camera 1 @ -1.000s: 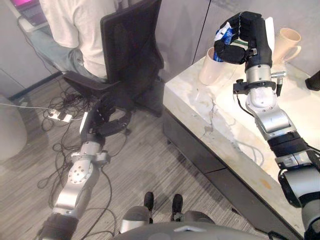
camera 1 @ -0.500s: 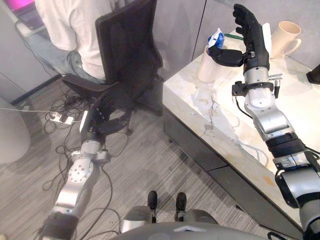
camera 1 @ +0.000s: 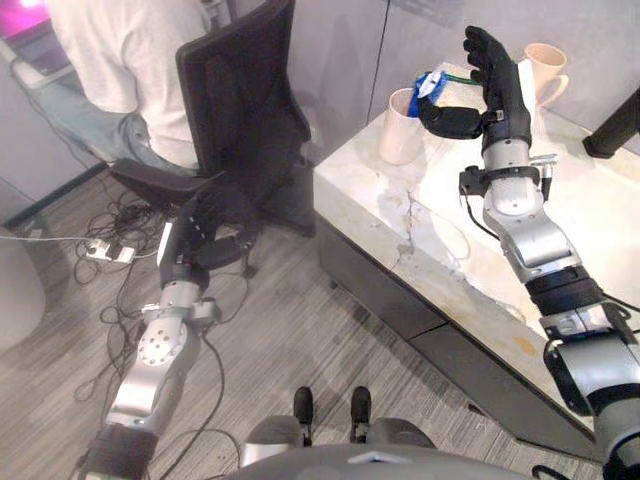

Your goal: Organize the bathroom.

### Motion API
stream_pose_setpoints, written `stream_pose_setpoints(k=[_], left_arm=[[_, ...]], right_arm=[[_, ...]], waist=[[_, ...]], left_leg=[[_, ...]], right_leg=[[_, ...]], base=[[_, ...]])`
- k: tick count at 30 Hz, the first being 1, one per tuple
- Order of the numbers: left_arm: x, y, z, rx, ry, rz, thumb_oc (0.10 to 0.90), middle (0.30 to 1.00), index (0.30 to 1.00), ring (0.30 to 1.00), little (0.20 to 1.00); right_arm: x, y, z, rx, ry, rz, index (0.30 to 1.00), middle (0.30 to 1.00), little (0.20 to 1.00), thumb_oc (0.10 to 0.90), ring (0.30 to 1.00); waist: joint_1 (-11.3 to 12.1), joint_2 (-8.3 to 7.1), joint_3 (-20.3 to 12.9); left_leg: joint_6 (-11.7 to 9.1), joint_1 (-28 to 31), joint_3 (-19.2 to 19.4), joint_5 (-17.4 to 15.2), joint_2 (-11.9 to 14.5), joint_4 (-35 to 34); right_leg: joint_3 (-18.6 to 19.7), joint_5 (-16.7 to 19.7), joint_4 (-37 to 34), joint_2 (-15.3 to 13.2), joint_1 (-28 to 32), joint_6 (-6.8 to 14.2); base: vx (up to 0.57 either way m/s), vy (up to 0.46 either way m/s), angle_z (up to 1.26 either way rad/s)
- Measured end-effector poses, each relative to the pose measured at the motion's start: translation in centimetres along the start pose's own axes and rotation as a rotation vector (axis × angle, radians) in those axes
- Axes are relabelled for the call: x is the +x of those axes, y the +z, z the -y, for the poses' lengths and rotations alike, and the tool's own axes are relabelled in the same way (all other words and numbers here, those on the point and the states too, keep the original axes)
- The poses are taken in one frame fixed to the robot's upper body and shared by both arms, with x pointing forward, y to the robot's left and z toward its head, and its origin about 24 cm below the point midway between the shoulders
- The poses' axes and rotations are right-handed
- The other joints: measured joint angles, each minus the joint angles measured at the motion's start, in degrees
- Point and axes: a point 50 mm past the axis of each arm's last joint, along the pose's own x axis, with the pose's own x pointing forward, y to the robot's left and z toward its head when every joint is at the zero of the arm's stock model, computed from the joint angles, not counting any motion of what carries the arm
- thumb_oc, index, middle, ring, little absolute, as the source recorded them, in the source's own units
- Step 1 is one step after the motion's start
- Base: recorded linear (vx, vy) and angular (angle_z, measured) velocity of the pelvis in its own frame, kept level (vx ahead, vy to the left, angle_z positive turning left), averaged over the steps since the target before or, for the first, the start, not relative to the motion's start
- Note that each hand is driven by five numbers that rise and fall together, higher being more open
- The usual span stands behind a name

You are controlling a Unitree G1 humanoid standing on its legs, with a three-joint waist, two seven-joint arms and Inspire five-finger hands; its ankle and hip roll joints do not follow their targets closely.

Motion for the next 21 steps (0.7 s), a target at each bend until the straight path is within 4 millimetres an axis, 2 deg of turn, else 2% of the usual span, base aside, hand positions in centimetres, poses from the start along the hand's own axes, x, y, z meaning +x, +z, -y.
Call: stream_pose_setpoints(k=[7, 10, 16, 21], left_arm=[[0.1, 0.2, 0.1, -0.007, 0.029, 0.009, 0.800, 0.900, 0.900, 0.900, 0.900], [0.3, 0.3, 0.3, -0.008, 0.032, 0.013, 0.800, 0.900, 0.900, 0.900, 0.900], [0.9, 0.9, 1.4, -0.025, 0.012, 0.041, 0.800, 0.900, 0.900, 0.900, 0.900], [0.8, 0.8, 1.5, -0.018, 0.036, 0.043, 0.800, 0.900, 0.900, 0.900, 0.900]], right_arm=[[-2.0, -2.9, -0.5, -0.001, -0.002, -0.134, 0.900, 0.900, 0.900, 0.800, 0.900], [-2.5, -3.5, -0.9, 0.004, 0.001, -0.166, 0.900, 0.900, 0.900, 0.800, 0.900], [-2.6, -3.4, -1.2, 0.020, -0.013, -0.162, 0.900, 0.900, 0.900, 0.800, 0.900], [-3.1, -1.4, -0.2, 0.071, -0.074, -0.073, 0.900, 0.900, 0.900, 0.800, 0.900]], waist=[[-1.64, -0.10, -0.06], [-2.66, -0.15, -0.09], [-3.50, -0.17, -0.10], [-3.96, -0.31, -0.17]], left_leg=[[0.71, -0.03, 2.17, -0.31, -0.06, -0.16], [0.92, 0.01, 2.69, -0.39, -0.12, -0.09], [1.08, 0.19, 3.40, -0.50, -0.12, -0.18], [1.46, 0.19, 4.64, -0.75, -0.17, -0.19]], right_leg=[[2.09, 0.62, 0.01, 0.04, -0.81, 0.47], [2.65, 0.72, 0.01, -0.01, -0.95, 0.59], [3.38, 0.91, 0.02, 0.03, -1.02, 0.71], [4.67, 1.19, 0.02, 0.03, -1.48, 1.11]], base=[[-0.07, 0.121, -0.16], [-0.07, 0.109, -0.08], [-0.08, 0.117, -0.07], [-0.09, 0.141, -0.12]])
